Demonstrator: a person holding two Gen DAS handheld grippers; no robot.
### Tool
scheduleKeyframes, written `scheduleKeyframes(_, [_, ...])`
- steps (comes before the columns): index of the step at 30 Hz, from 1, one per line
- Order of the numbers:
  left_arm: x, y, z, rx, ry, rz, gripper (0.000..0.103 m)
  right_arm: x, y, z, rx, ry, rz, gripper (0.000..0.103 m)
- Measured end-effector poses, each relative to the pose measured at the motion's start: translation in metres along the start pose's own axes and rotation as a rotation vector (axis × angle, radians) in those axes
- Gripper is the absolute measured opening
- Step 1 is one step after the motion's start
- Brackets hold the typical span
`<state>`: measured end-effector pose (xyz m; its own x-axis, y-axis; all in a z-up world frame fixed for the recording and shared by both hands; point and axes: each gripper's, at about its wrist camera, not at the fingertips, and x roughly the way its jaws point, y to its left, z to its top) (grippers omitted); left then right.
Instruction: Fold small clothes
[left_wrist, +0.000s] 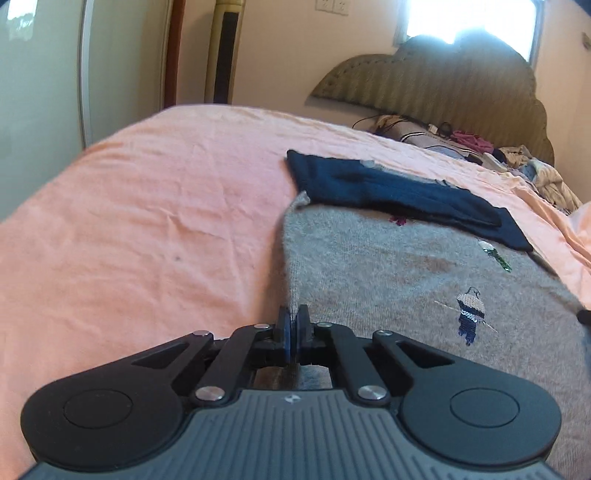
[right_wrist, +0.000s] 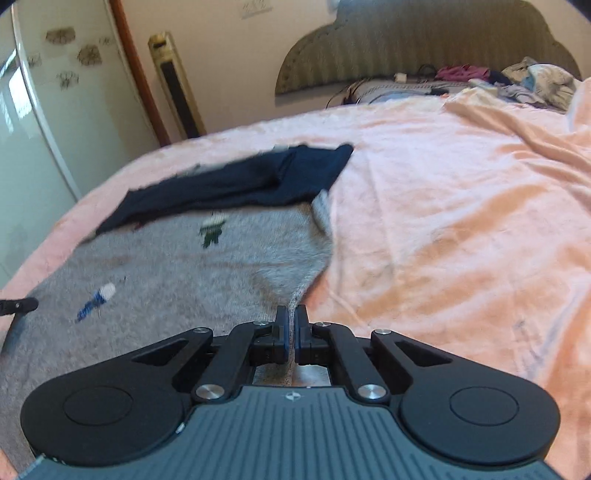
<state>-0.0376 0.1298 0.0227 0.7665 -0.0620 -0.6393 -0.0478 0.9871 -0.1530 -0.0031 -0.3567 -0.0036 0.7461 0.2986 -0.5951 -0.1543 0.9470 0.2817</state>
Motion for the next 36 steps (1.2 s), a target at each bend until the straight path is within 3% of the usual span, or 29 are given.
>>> scheduleKeyframes(2, [0.008,0.006,-0.009,-0.008,0.046,-0.002,0.003,0.008,-0.009,-0.011,0.040,0.030,0.009,0.007])
scheduleKeyframes(4, [0.005,0.009,-0.016,-0.030,0.036,-0.016,0.004,0.003,-0.008,-0.011,0.076,0.033,0.017,0.012])
scheduleKeyframes(5, [0.000,0.011,-0.016,-0.055,0.047,-0.038,0.008,-0.003,-0.009,-0.010,0.114,0.046,0.039,0.032])
scheduleKeyframes(6, [-0.005,0.014,-0.017,-0.098,0.074,-0.085,0.017,-0.010,-0.009,-0.011,0.144,0.051,0.081,0.062])
scheduleKeyframes(7, [-0.011,0.020,-0.020,-0.153,0.096,-0.146,0.026,-0.018,-0.008,-0.015,0.166,0.055,0.132,0.075])
scheduleKeyframes(8, [-0.016,0.026,-0.026,-0.215,0.115,-0.208,0.056,-0.025,-0.007,-0.019,0.180,0.073,0.174,0.092])
scheduleKeyframes(9, [-0.020,0.030,-0.033,-0.259,0.123,-0.263,0.073,-0.029,-0.007,-0.023,0.201,0.098,0.204,0.090])
scheduleKeyframes(11, [-0.026,0.029,-0.042,-0.279,0.127,-0.307,0.072,-0.029,-0.009,-0.033,0.267,0.146,0.280,0.083])
scheduleKeyframes(12, [-0.026,0.026,-0.042,-0.263,0.118,-0.293,0.062,-0.028,-0.008,-0.036,0.263,0.144,0.290,0.073])
scheduleKeyframes(13, [-0.024,0.023,-0.042,-0.246,0.115,-0.267,0.044,-0.026,-0.005,-0.036,0.247,0.149,0.279,0.064])
scheduleKeyframes(14, [-0.017,0.022,-0.041,-0.240,0.144,-0.238,0.006,-0.021,-0.007,-0.036,0.256,0.173,0.259,0.027])
scheduleKeyframes(15, [-0.013,0.026,-0.039,-0.261,0.158,-0.242,0.005,-0.017,-0.011,-0.036,0.285,0.195,0.248,0.010])
scheduleKeyframes(16, [-0.014,0.029,-0.036,-0.259,0.161,-0.230,0.004,-0.019,-0.014,-0.037,0.288,0.183,0.257,0.010])
scheduleKeyframes(18, [-0.027,0.032,-0.031,-0.197,0.131,-0.157,0.004,-0.032,-0.021,-0.036,0.258,0.155,0.195,0.009])
scheduleKeyframes(21, [-0.028,0.044,-0.036,-0.183,0.164,-0.155,0.005,-0.040,-0.041,-0.047,0.321,0.141,0.214,0.007])
scheduleKeyframes(23, [-0.031,0.044,-0.042,-0.177,0.139,-0.167,0.008,-0.042,-0.038,-0.050,0.328,0.125,0.204,0.007])
scheduleKeyframes(25, [-0.038,0.045,-0.044,-0.225,0.170,-0.232,0.013,-0.049,-0.033,-0.051,0.346,0.146,0.229,0.022])
scheduleKeyframes(26, [-0.041,0.048,-0.048,-0.253,0.193,-0.286,0.026,-0.056,-0.032,-0.052,0.350,0.156,0.271,0.044])
scheduleKeyframes(27, [-0.047,0.050,-0.052,-0.281,0.207,-0.334,0.046,-0.062,-0.029,-0.055,0.344,0.169,0.317,0.067])
scheduleKeyframes(29, [-0.058,0.051,-0.066,-0.333,0.201,-0.399,0.059,-0.070,-0.023,-0.061,0.330,0.229,0.378,0.078])
scheduleKeyframes(31, [-0.062,0.045,-0.075,-0.342,0.201,-0.406,0.058,-0.074,-0.017,-0.069,0.328,0.251,0.396,0.078])
scheduleKeyframes(32, [-0.064,0.042,-0.077,-0.343,0.186,-0.390,0.053,-0.074,-0.016,-0.071,0.336,0.254,0.399,0.072])
scheduleKeyframes(33, [-0.062,0.038,-0.078,-0.334,0.188,-0.376,0.012,-0.072,-0.015,-0.072,0.334,0.272,0.388,0.044])
scheduleKeyframes(34, [-0.056,0.036,-0.079,-0.325,0.222,-0.350,0.006,-0.068,-0.014,-0.074,0.324,0.305,0.353,0.019])
scheduleKeyframes(35, [-0.055,0.038,-0.079,-0.331,0.218,-0.346,0.005,-0.067,-0.015,-0.075,0.309,0.303,0.344,0.010])
scheduleKeyframes(36, [-0.059,0.038,-0.077,-0.307,0.208,-0.322,0.005,-0.070,-0.016,-0.075,0.297,0.292,0.351,0.010])
